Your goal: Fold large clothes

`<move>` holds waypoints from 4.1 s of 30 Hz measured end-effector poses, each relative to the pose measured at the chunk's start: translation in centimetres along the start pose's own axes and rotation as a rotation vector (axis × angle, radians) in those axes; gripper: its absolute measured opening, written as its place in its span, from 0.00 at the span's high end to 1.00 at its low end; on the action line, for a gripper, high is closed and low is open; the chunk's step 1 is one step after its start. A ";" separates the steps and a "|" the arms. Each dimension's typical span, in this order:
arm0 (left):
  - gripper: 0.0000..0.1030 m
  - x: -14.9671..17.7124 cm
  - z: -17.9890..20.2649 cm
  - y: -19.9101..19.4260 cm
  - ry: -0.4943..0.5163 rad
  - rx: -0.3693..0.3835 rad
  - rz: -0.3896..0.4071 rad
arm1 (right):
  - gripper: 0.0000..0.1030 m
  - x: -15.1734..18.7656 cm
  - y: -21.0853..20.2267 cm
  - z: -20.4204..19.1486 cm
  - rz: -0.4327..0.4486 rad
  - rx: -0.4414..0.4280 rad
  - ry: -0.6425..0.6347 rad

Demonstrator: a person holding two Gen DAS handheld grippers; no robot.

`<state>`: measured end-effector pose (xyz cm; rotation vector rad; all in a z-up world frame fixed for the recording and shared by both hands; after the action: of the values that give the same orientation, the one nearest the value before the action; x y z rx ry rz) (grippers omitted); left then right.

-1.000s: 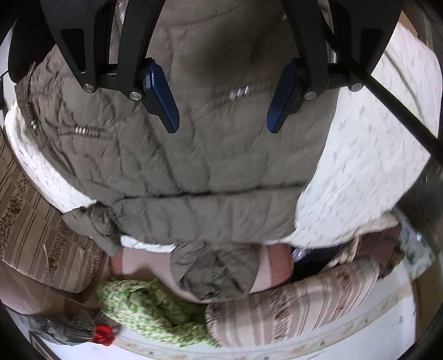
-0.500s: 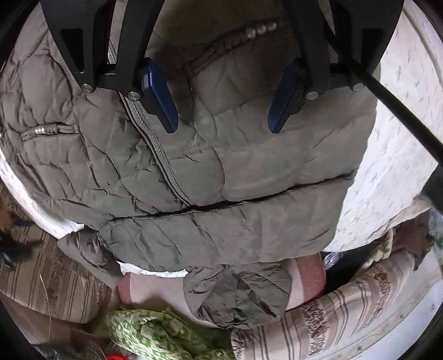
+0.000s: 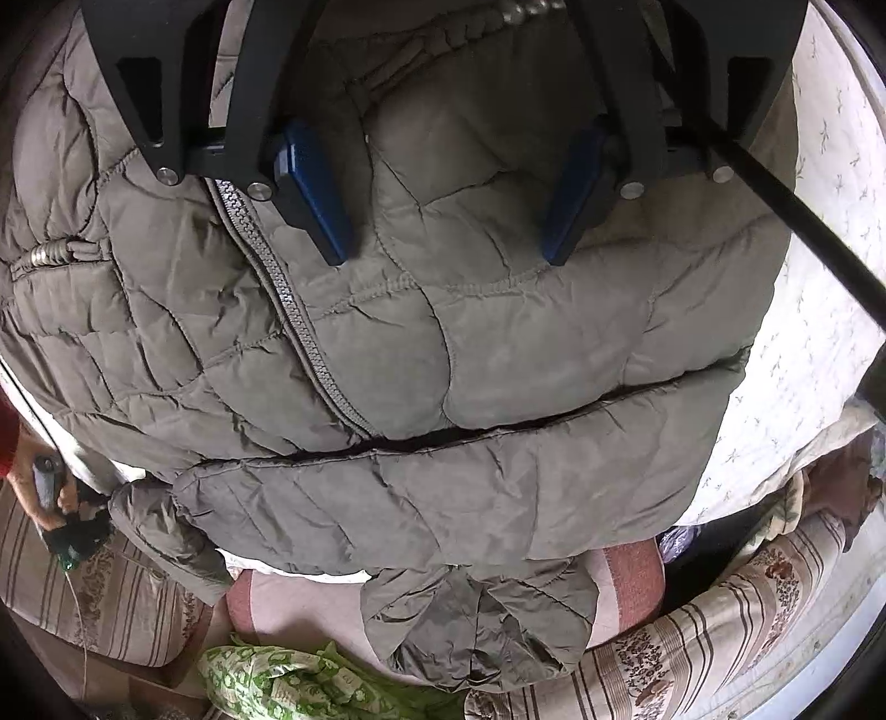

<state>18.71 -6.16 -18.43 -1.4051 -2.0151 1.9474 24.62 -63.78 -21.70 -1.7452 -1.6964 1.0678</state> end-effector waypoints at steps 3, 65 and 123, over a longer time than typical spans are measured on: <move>0.31 0.0 -0.2 -0.2 -0.008 0.002 0.001 | 0.93 0.2 -2.8 -2.2 0.061 0.038 -0.089; 0.31 6.4 -21.4 -8.5 -0.534 -0.310 0.045 | 0.58 52.8 -10.2 -19.7 -0.304 -0.121 -1.027; 0.31 12.1 -5.8 -30.2 -0.396 -0.359 0.150 | 0.33 33.9 -36.5 11.4 0.301 0.029 -0.881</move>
<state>-2.56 10.70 0.42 -1.3459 -2.6150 2.1489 -8.91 -28.37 -6.32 -1.6439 -1.8687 2.2214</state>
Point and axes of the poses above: each gripper's, at about its wrist camera, not at the fingertips, and y roughly the way its jaws point, z to its right, x to its underside, the point moved 3 cm from there along y, roughly the way its jaws point, and after that the axes turned 14 degrees about y, right-handed, at the moved point
